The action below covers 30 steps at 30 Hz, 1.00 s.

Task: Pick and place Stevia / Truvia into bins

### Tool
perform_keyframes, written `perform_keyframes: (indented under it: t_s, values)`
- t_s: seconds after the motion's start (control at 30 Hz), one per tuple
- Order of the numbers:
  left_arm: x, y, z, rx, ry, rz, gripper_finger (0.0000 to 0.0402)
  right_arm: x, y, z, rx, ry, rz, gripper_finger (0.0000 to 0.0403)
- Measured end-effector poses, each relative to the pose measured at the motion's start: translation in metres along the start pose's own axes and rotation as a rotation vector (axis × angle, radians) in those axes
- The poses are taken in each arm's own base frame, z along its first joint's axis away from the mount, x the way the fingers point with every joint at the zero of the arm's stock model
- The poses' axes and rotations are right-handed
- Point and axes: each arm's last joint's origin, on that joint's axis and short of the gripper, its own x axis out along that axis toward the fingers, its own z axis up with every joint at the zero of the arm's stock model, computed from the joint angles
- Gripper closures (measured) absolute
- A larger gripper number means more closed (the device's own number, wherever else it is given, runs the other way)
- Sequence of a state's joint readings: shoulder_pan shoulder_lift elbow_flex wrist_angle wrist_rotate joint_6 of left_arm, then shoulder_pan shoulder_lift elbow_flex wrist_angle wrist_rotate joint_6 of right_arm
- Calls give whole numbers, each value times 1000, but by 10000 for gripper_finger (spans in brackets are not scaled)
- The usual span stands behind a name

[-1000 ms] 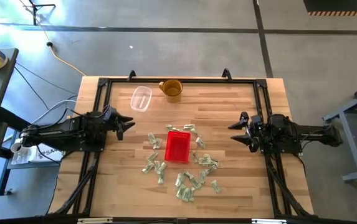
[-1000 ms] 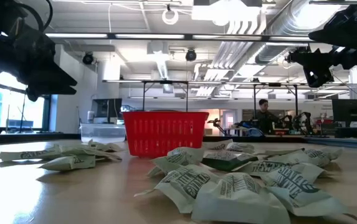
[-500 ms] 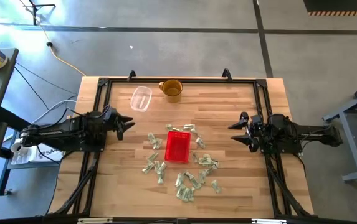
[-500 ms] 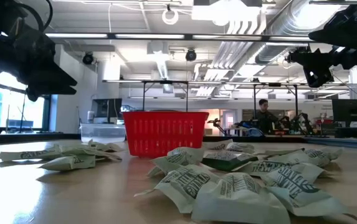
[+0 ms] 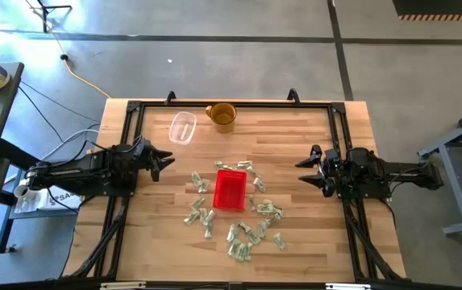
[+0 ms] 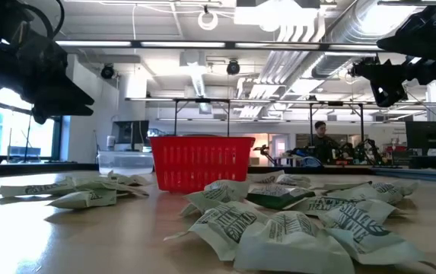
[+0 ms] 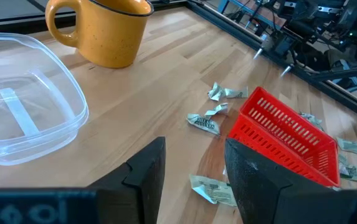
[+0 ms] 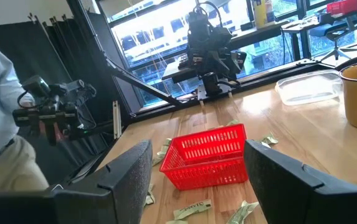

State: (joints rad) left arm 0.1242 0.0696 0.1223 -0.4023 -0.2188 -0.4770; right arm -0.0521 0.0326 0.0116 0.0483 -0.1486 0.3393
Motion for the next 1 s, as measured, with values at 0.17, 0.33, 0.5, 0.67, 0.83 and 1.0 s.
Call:
perform_keyframes:
  t_s: [0.17,0.33,0.5,0.67,0.83,1.0]
  values:
    - [0,0,0,0,-2,0,202,0,0,0,0,0,0,159]
    - [0,1,1,-3,-33,35,201,0,0,0,0,0,0,159]
    - [0,-2,7,-19,-89,7,202,0,0,0,0,-1,0,159]
    - [-2,-7,21,-64,-251,-21,201,0,-2,1,-212,-22,-82,159]
    - [-5,-5,29,-108,-382,106,202,-1,-7,4,-441,-49,-270,159]
    - [-5,-1,28,-80,-405,231,202,-2,-8,8,-448,-87,-359,159]
